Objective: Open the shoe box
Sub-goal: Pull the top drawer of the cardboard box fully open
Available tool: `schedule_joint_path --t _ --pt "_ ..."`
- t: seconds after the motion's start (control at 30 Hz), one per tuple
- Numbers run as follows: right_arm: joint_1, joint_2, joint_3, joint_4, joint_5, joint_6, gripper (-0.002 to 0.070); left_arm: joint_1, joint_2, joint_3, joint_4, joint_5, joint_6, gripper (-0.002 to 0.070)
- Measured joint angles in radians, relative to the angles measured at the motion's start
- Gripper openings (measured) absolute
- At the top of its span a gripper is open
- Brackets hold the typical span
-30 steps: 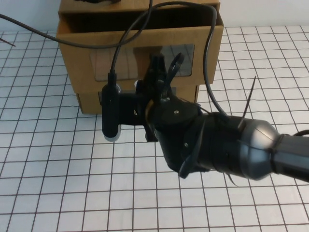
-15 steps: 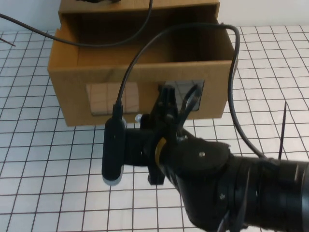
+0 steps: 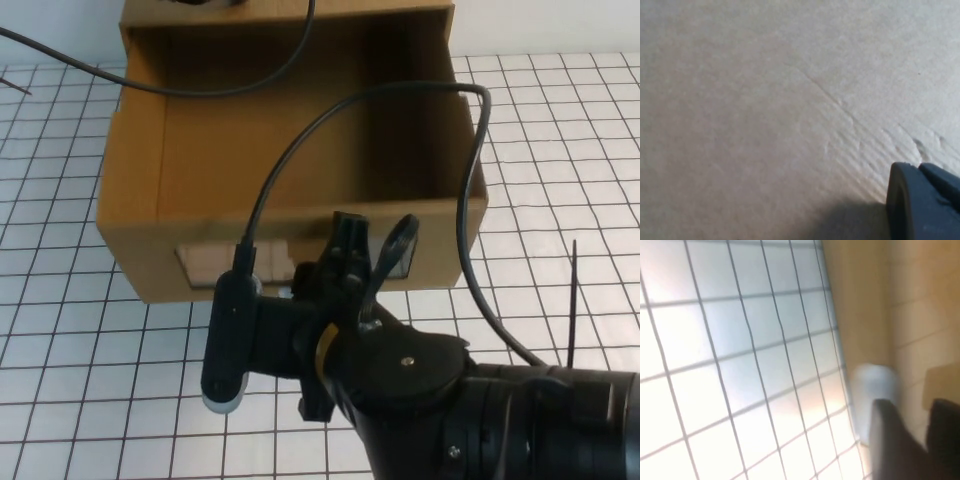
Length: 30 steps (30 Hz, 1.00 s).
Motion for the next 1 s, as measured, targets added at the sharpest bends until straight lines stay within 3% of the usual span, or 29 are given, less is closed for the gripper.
schedule_joint_path --t 0.13,0.23,0.43,0.57,0.7,0.87,1.0 --pt "0.008 -0.005 0.001 0.054 0.035 0.002 0.0263 0.0 -0.002 -0.024 0.004 0.028 0.0 -0.0002" --pt "0.033 -0.028 0.001 0.096 0.063 0.002 0.0277 0.0 -0.012 -0.049 0.013 0.062 -0.002 -0.0002" --pt "0.116 -0.157 0.001 0.127 0.101 0.011 0.02 0.0 -0.068 -0.09 0.011 0.095 -0.002 -0.0002" --pt "0.114 -0.253 -0.029 0.127 0.136 0.046 0.0081 0.0 -0.121 -0.092 0.006 0.148 -0.002 -0.0002" --pt "0.045 -0.298 -0.088 0.127 0.205 0.071 0.0007 0.0 -0.171 -0.092 0.016 0.15 -0.002 -0.0002" --pt "-0.11 -0.302 -0.152 0.178 0.303 0.037 -0.0009 0.0 -0.272 -0.039 0.026 0.082 -0.002 -0.0002" --pt "-0.285 -0.309 -0.186 0.33 0.331 -0.079 -0.001 0.0 -0.376 0.099 0.03 0.004 0.02 -0.0002"
